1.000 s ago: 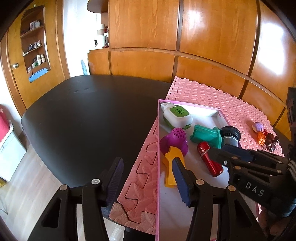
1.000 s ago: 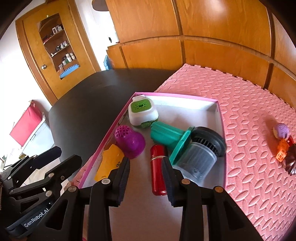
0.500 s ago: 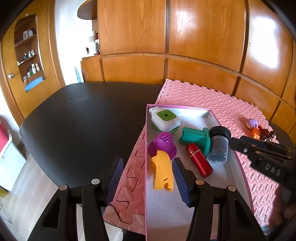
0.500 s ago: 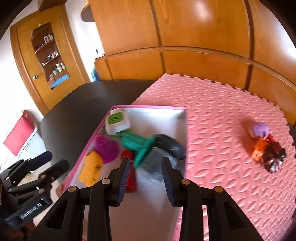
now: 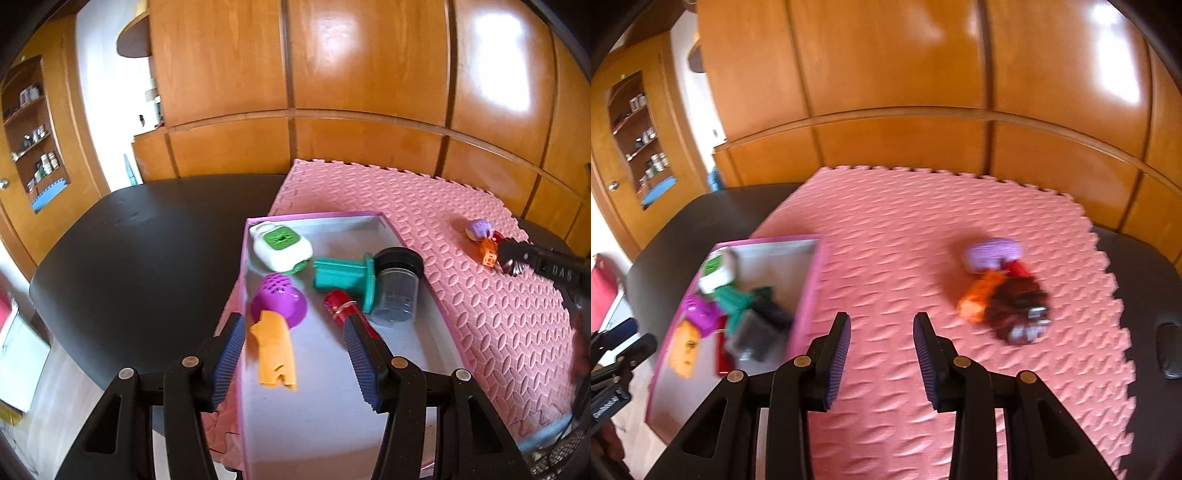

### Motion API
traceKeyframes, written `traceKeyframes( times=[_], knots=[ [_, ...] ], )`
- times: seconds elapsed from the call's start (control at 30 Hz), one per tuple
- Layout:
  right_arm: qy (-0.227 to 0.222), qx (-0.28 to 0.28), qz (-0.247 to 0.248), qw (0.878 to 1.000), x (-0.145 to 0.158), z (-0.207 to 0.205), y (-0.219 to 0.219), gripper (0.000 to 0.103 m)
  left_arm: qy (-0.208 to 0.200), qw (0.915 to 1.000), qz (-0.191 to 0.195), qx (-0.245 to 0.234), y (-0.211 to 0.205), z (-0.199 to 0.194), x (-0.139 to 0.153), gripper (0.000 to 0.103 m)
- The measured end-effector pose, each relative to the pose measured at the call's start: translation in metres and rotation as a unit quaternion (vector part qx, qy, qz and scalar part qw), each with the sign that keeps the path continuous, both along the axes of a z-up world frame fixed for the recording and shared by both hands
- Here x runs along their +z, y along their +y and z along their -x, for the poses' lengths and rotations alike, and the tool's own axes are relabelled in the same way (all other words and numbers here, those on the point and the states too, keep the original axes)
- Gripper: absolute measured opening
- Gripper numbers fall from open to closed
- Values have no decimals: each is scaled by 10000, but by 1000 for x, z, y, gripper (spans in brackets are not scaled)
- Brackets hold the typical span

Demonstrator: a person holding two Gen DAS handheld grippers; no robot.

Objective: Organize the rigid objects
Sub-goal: 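Withdraw both grippers from the tray toward the remaining toys, then reach the left gripper to the dark brown fluted knob and grasp it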

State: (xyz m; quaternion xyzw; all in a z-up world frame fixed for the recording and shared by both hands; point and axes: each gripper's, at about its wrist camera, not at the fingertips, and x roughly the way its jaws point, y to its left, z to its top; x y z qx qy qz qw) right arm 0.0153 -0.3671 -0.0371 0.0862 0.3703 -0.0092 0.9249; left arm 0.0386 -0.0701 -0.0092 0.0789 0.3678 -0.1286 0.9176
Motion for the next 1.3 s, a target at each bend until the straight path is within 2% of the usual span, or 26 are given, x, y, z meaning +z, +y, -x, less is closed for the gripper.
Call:
traceKeyframes(
  times=[0.3,0.5,0.97,1.3],
  knots=[
    [108,-877,179,9959,-13,6,-85,35,-128,9989,-207,-409,-35,1,8,58],
    [349,-1540,-451,9864,-34,10,-132,35,-193,9962,-372,-758,-71,-2,14,59],
    [360,-1832,-938,9779,-32,18,-152,35,-46,9889,-501,-1400,-144,-13,9,59],
    [364,-2010,-1147,9722,-32,20,-163,35,202,9858,-451,-1603,-180,-26,-1,59]
  ],
)
